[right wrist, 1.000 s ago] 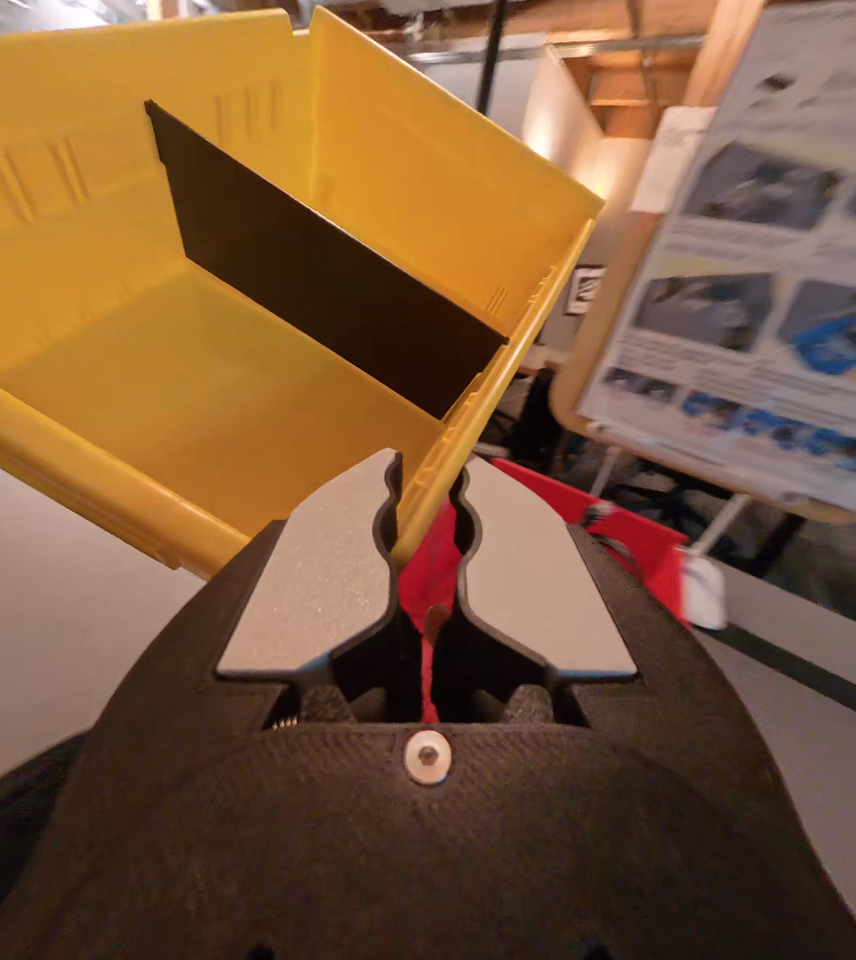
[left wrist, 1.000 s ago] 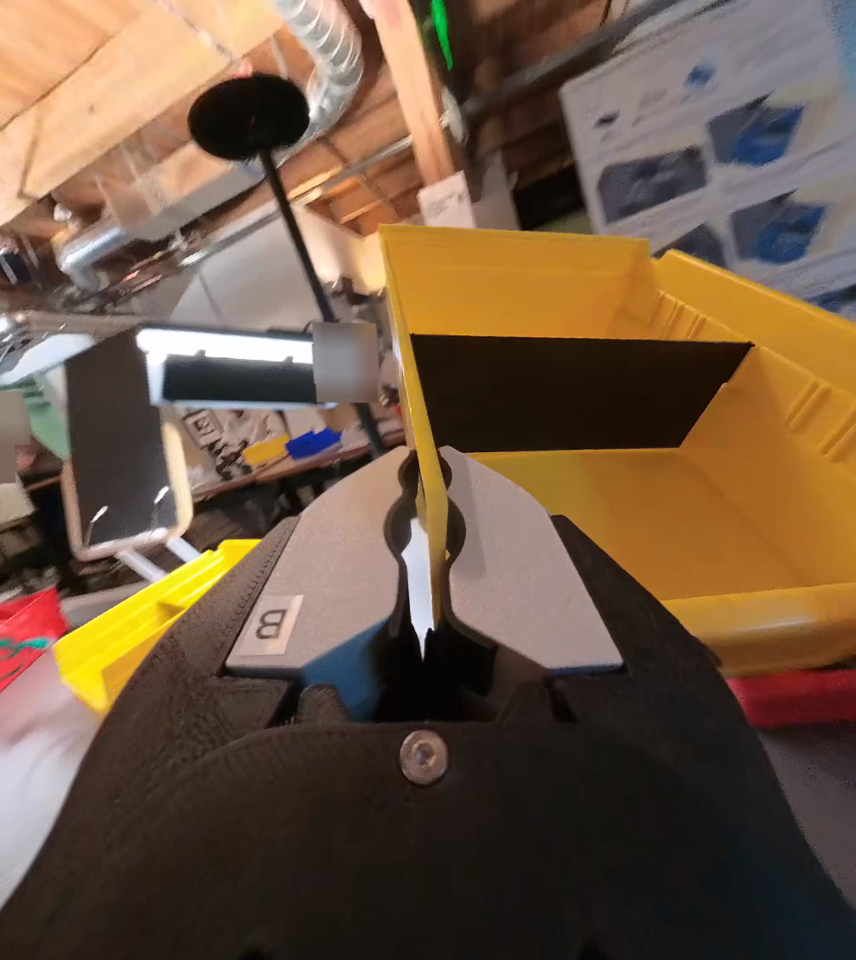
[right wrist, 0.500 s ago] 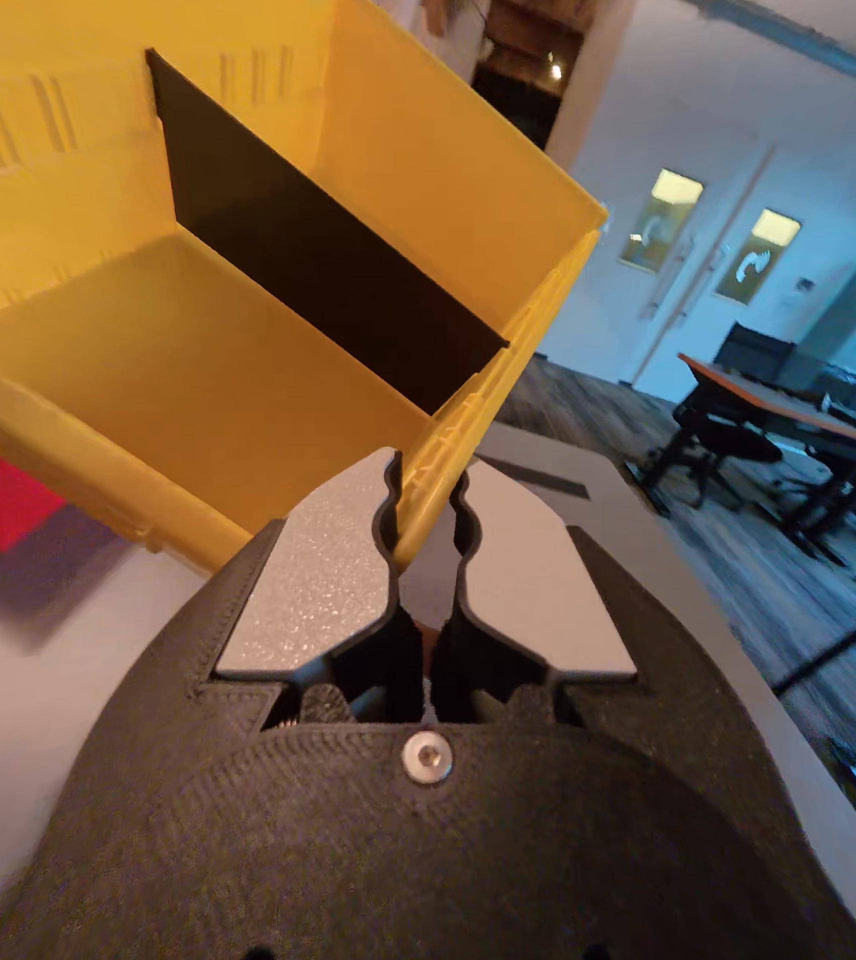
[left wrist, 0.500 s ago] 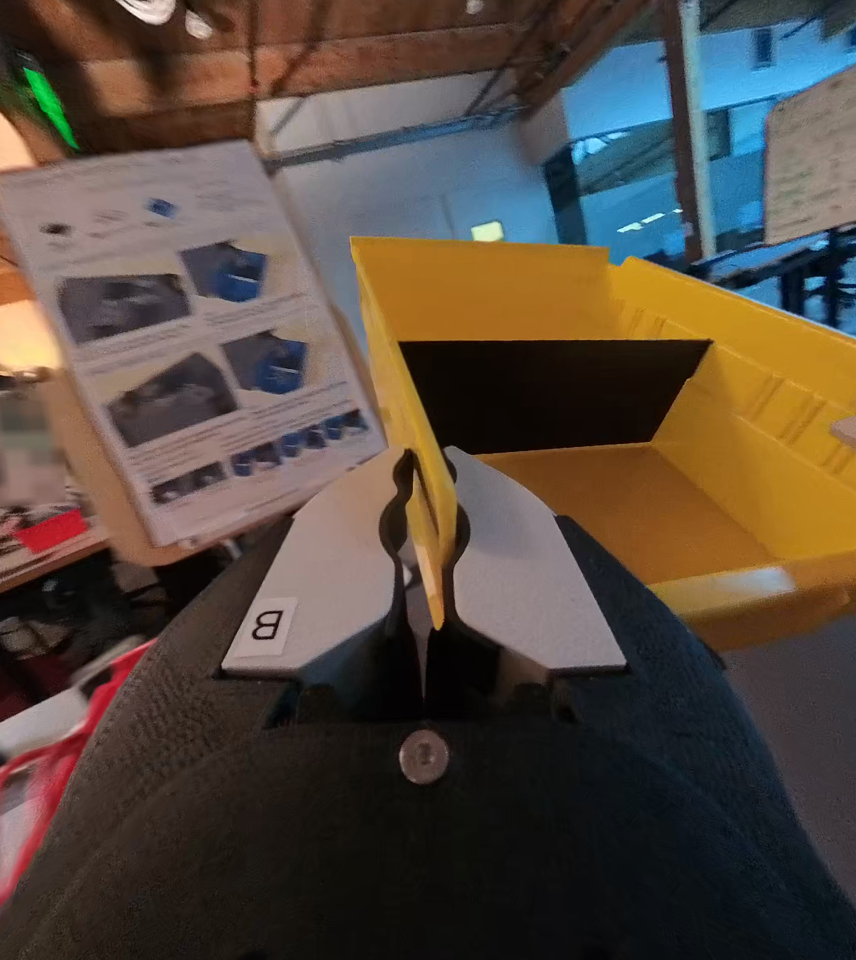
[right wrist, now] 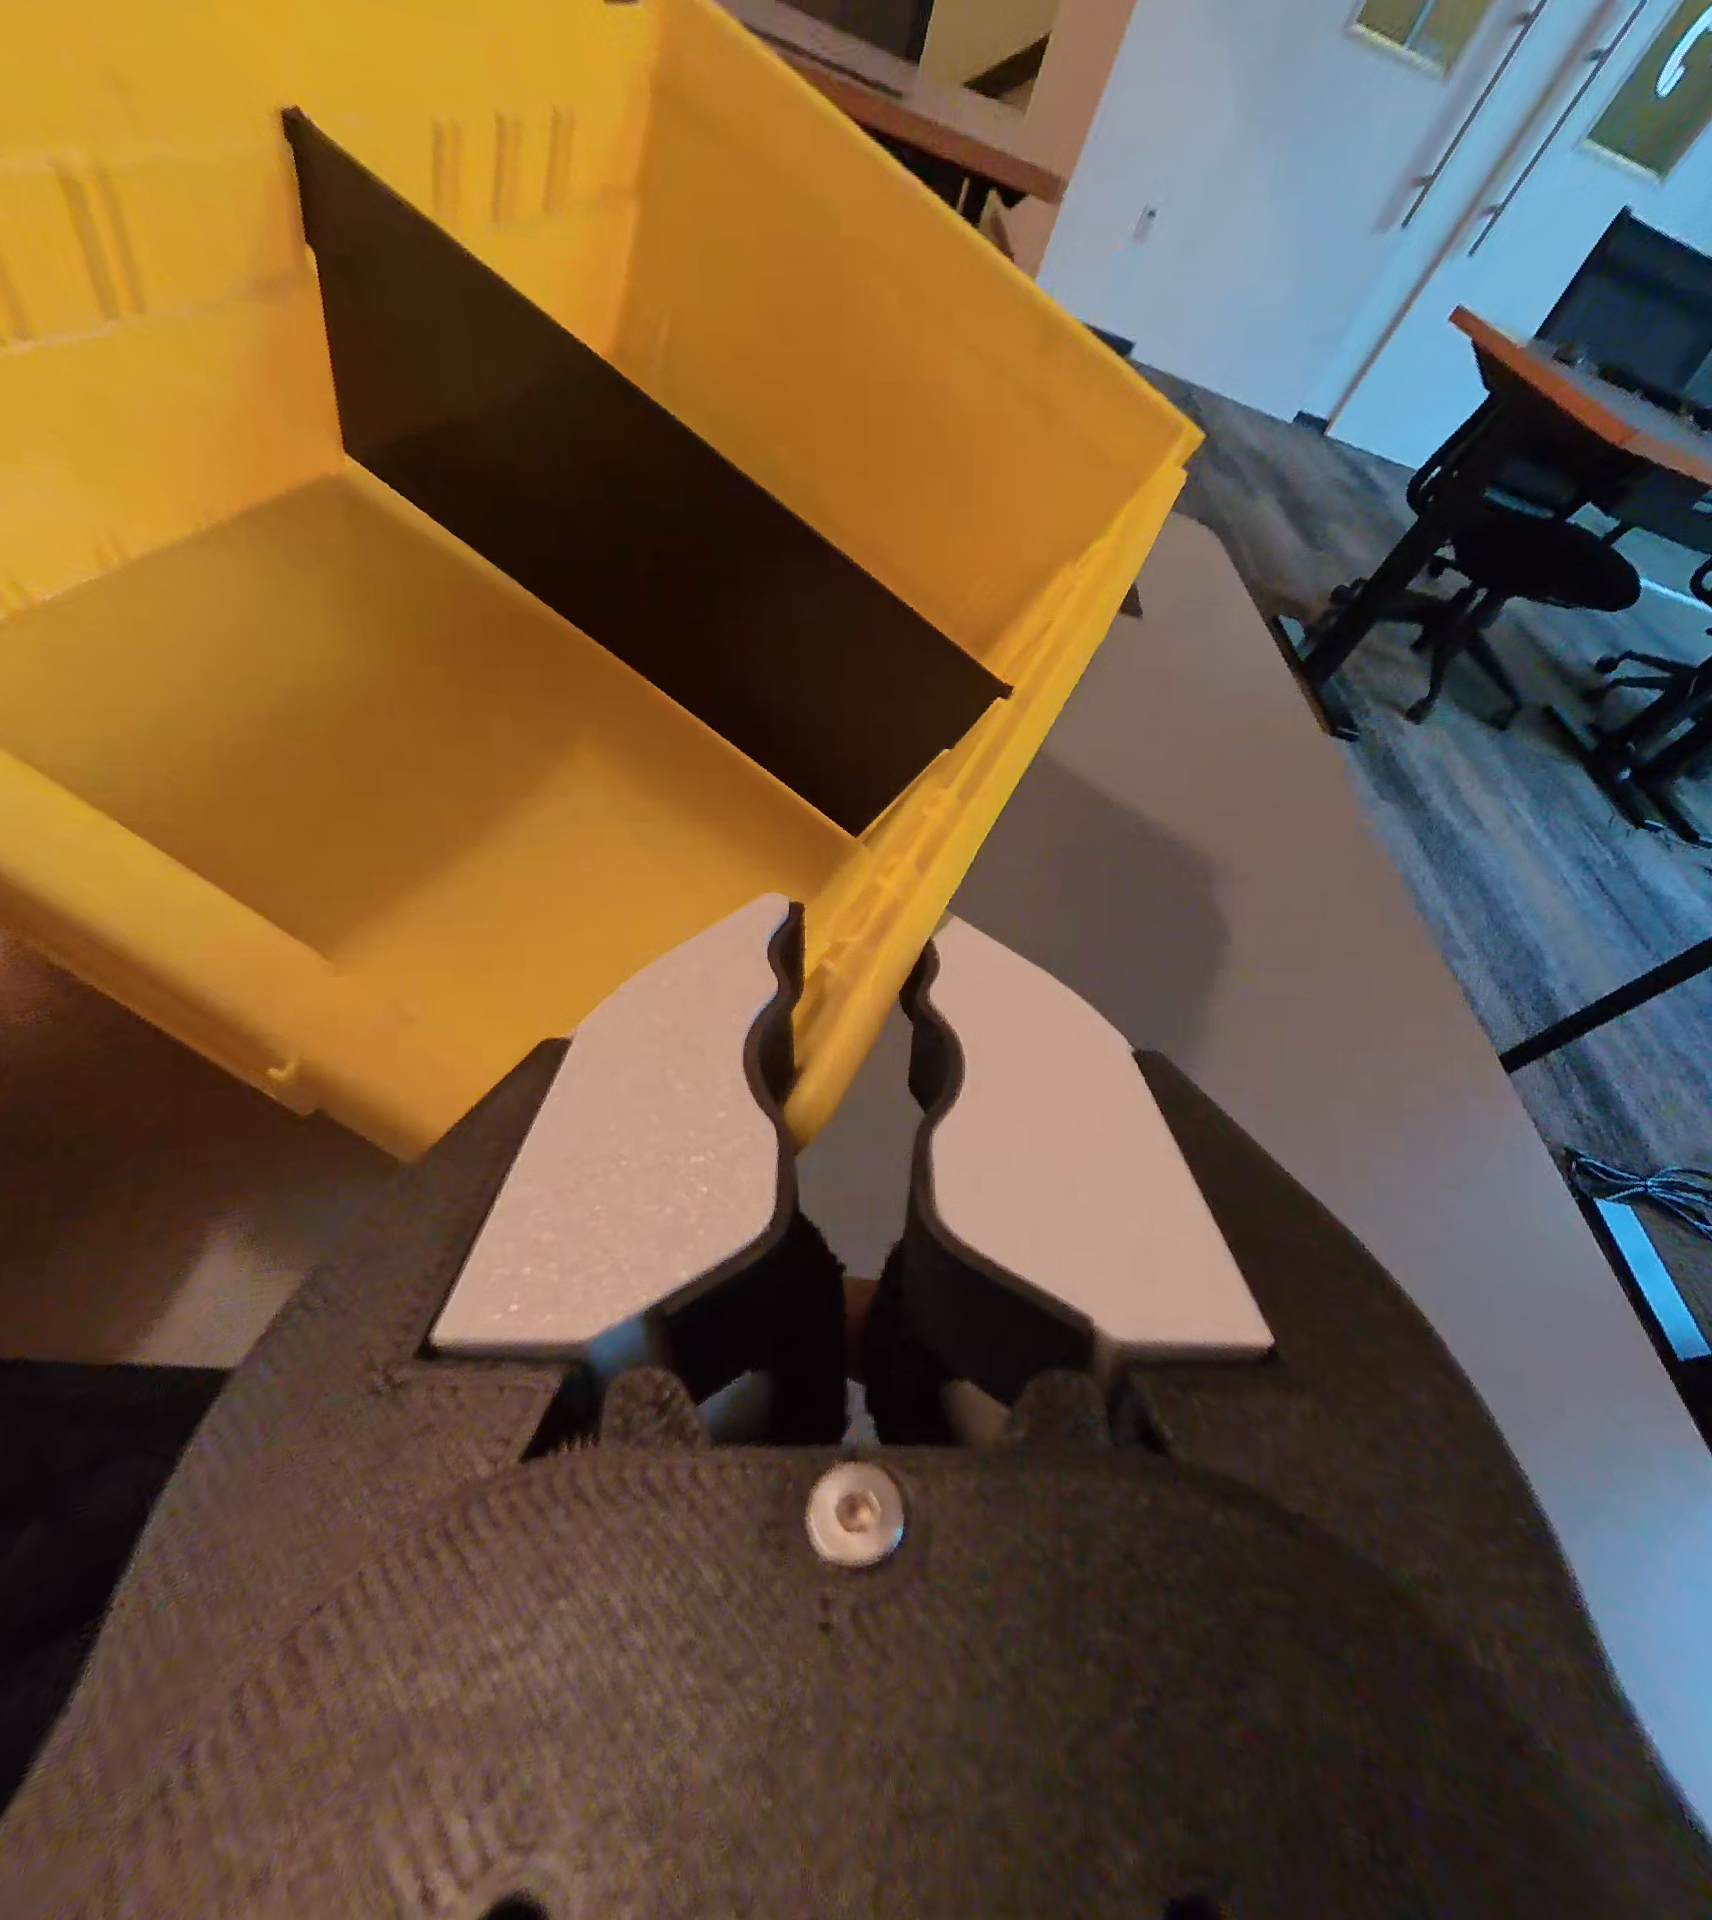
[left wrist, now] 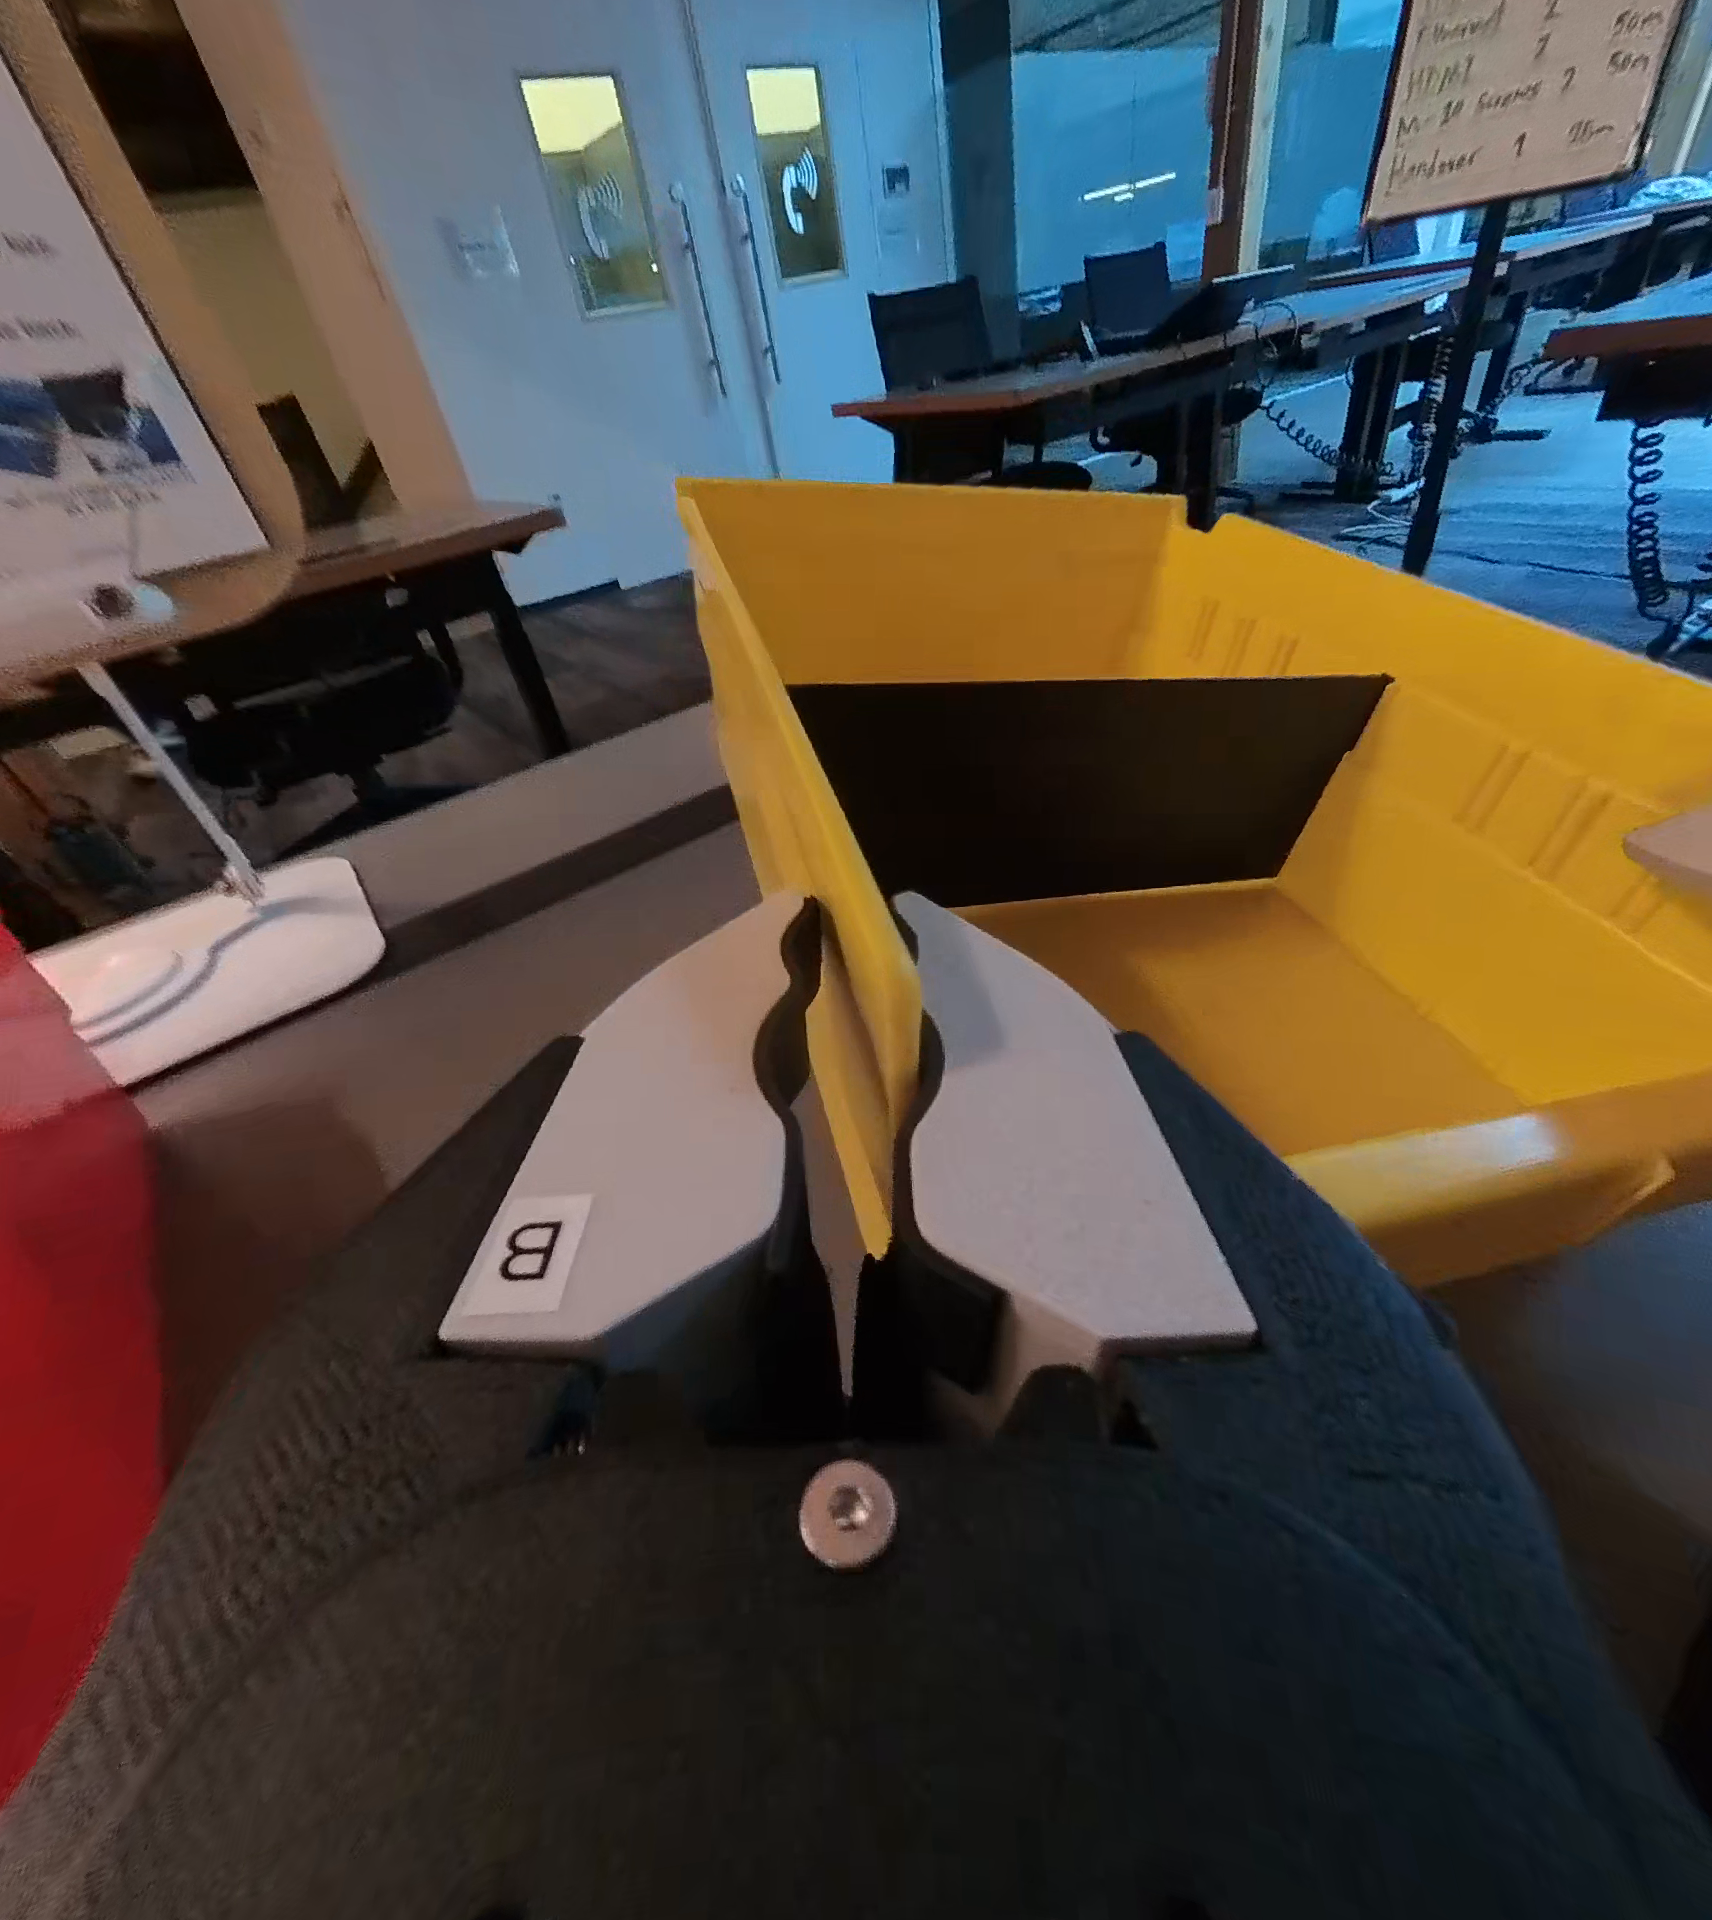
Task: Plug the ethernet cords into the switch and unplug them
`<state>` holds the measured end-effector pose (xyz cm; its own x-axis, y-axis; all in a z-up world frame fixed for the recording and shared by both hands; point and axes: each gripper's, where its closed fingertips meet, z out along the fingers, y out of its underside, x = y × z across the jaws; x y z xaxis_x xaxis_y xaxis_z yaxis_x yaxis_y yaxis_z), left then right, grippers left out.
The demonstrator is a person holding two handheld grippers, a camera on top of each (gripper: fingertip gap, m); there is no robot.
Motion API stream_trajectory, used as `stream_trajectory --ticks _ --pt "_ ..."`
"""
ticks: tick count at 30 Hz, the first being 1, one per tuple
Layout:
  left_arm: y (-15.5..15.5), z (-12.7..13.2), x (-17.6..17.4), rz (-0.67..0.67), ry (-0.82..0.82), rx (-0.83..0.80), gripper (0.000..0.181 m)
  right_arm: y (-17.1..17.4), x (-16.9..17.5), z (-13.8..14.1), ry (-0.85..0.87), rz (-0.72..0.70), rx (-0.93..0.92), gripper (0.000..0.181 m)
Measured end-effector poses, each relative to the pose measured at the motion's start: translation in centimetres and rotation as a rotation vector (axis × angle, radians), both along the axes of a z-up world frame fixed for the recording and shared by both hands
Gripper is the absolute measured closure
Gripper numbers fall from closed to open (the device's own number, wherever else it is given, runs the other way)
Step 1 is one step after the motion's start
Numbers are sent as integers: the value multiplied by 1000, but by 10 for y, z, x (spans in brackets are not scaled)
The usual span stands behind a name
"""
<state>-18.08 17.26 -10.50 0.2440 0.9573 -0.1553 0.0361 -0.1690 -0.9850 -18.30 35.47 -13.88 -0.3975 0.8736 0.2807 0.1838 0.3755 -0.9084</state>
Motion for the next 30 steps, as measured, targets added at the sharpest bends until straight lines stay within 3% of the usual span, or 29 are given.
stream_trajectory --ticks 6,8,10,12,15,19,23,25,27,30 --pt "8 -21 1 -64 -104 43 164 5 3 -2 -36 25 -7 164" --pt "11 -22 4 -118 -129 68 150 3 5 0 -28 60 -30 160" --pt "9 -9 11 -144 -98 97 137 1 6 9 48 90 -24 153" --pt "8 7 26 -201 -87 103 127 6 8 25 182 80 -12 134" --pt "-2 37 65 -298 -41 93 121 15 19 61 380 82 -91 117" --pt "-57 47 110 -312 -58 -39 117 11 48 104 539 162 -262 100" --pt "-147 7 133 -174 -203 -328 115 -25 79 117 593 361 -280 95" --pt "-182 -21 142 -138 -314 -437 113 -54 92 106 536 497 -265 100" --pt "-205 -44 147 -128 -400 -527 113 -81 97 77 349 611 -218 104" --pt "-226 -66 145 -119 -451 -674 113 -102 89 26 52 646 -12 110"
